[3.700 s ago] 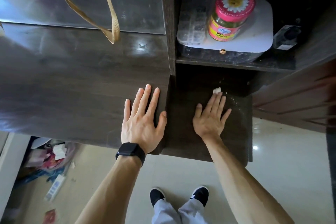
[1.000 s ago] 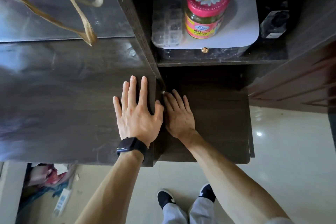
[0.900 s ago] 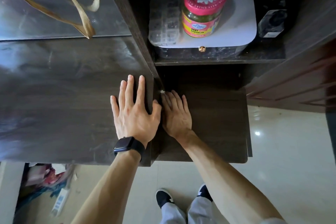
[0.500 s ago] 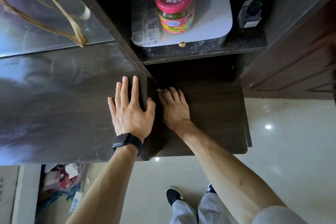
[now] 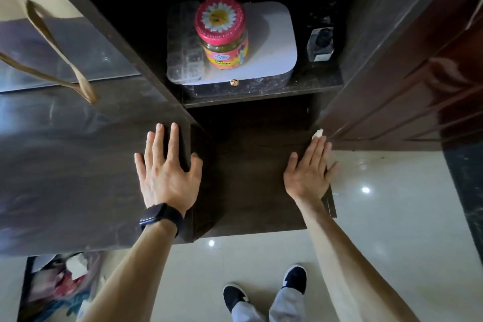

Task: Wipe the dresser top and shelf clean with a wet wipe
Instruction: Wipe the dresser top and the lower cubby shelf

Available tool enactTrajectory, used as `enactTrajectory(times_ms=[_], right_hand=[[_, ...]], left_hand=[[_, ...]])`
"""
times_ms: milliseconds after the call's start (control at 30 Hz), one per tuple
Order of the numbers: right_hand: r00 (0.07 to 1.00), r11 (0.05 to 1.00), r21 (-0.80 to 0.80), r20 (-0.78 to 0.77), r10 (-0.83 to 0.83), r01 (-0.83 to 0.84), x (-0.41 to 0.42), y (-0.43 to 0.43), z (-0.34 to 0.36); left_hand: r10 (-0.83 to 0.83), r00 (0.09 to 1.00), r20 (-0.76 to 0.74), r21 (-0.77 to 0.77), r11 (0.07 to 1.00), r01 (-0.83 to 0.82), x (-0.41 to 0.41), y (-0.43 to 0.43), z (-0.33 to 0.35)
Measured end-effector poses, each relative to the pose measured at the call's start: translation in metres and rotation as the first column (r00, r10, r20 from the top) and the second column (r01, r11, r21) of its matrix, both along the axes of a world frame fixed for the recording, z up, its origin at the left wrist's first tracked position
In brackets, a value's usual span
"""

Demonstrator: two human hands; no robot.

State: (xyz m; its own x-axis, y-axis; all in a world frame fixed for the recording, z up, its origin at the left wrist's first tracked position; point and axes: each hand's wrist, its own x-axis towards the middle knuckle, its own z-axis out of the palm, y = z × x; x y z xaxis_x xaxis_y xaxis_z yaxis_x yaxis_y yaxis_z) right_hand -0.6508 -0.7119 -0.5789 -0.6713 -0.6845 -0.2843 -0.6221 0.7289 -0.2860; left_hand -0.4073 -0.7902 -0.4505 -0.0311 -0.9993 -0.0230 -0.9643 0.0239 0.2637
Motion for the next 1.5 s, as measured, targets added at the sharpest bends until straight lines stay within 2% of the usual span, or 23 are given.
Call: enactTrajectory(times_ms=[67,100,167,233,300,400,433,500,533,600,633,700,767,800,867,967,1100,1167,1200,1267,1333,1400,1500], right_hand=[[0.998,0.998,-0.013,-0.013,0.066,-0.066,0.022,-0.012,0.001],[0.978,0.977,-0.036,-0.028,0.209,-0.210,0.039,-0.011,0.002],[0.833,0.830,-0.073,-0.019,0.553,-0.552,0.079,0.013,0.004],[0.699,0.695,-0.080,-0.029,0.715,-0.714,0.097,0.049,0.004],[0.745,0.744,-0.046,-0.011,0.667,-0.667,0.076,0.065,0.003],[0.919,0.925,0.055,-0.099,0.380,-0.377,0.019,0.061,0.002],[0.961,0.963,0.074,-0.072,0.265,-0.260,0.005,0.049,0.003],[0.994,0.993,0.062,-0.044,0.105,-0.102,0.007,0.019,0.004],[0.994,0.995,0.041,-0.056,0.091,-0.089,0.021,0.007,0.004],[0.962,0.963,0.000,-0.042,0.270,-0.270,0.066,-0.001,0.001],[0.904,0.903,-0.035,-0.021,0.427,-0.427,0.093,0.005,0.001],[0.722,0.719,-0.104,0.012,0.691,-0.687,0.140,0.036,0.000],[0.641,0.636,-0.153,0.024,0.767,-0.756,0.153,0.070,0.002],[0.651,0.645,-0.155,0.014,0.759,-0.749,0.145,0.085,0.001],[0.755,0.752,-0.089,-0.008,0.656,-0.654,0.115,0.110,-0.002],[0.945,0.948,0.061,-0.084,0.316,-0.312,0.046,0.139,-0.008],[0.993,0.990,0.088,-0.045,0.110,-0.106,0.019,0.135,-0.006],[0.990,0.990,0.060,-0.055,0.134,-0.130,0.049,0.123,-0.004],[0.976,0.977,0.032,-0.055,0.213,-0.211,0.070,0.117,-0.003],[0.884,0.884,-0.028,-0.035,0.466,-0.467,0.116,0.111,-0.001],[0.769,0.766,-0.089,0.010,0.639,-0.636,0.138,0.108,0.000],[0.735,0.733,-0.090,0.020,0.678,-0.674,0.127,0.104,0.003],[0.827,0.827,0.000,-0.022,0.562,-0.563,0.075,0.092,0.003]], left_hand=[[-0.007,1.000,0.005,-0.005,1.000,0.007,0.000,-0.001,-0.001],[-0.008,1.000,0.005,-0.002,1.000,0.008,0.000,-0.002,-0.001],[-0.009,1.000,0.003,0.005,1.000,0.009,0.001,-0.002,-0.002],[-0.008,1.000,0.004,0.003,1.000,0.008,0.002,0.000,0.000],[-0.004,1.000,-0.002,0.007,1.000,0.004,0.001,-0.001,0.001],[-0.006,1.000,-0.001,0.018,1.000,0.006,-0.002,-0.002,0.003],[-0.005,1.000,0.004,0.016,1.000,0.005,-0.003,-0.002,0.003],[-0.001,1.000,0.012,0.015,1.000,0.000,-0.002,-0.002,0.003],[-0.001,1.000,0.009,0.015,1.000,0.001,-0.002,-0.002,0.002],[0.001,1.000,0.007,0.017,1.000,-0.001,0.000,-0.002,0.002],[0.001,1.000,0.009,0.015,1.000,-0.001,0.001,-0.003,0.001],[-0.005,1.000,0.008,0.014,1.000,0.005,0.002,-0.002,0.002],[-0.012,1.000,0.008,0.020,1.000,0.012,0.002,-0.001,0.002],[-0.009,1.000,0.008,0.022,1.000,0.009,0.001,-0.001,0.003],[-0.006,1.000,0.005,0.025,1.000,0.006,0.001,-0.001,0.003],[-0.005,1.000,-0.003,0.025,1.000,0.005,0.000,-0.001,0.005],[-0.008,1.000,-0.003,0.015,1.000,0.008,0.000,-0.001,0.005],[-0.010,1.000,-0.004,0.017,1.000,0.010,0.000,0.000,0.004],[-0.012,1.000,-0.002,0.017,1.000,0.013,0.000,-0.001,0.003],[-0.021,1.000,-0.004,0.013,1.000,0.021,0.000,-0.003,0.002],[-0.050,0.999,-0.008,0.015,0.999,0.050,0.004,0.006,0.002],[-0.099,0.995,0.003,0.035,0.995,0.098,0.011,0.025,0.003],[-0.159,0.986,0.054,0.093,0.984,0.154,0.024,0.063,0.003]])
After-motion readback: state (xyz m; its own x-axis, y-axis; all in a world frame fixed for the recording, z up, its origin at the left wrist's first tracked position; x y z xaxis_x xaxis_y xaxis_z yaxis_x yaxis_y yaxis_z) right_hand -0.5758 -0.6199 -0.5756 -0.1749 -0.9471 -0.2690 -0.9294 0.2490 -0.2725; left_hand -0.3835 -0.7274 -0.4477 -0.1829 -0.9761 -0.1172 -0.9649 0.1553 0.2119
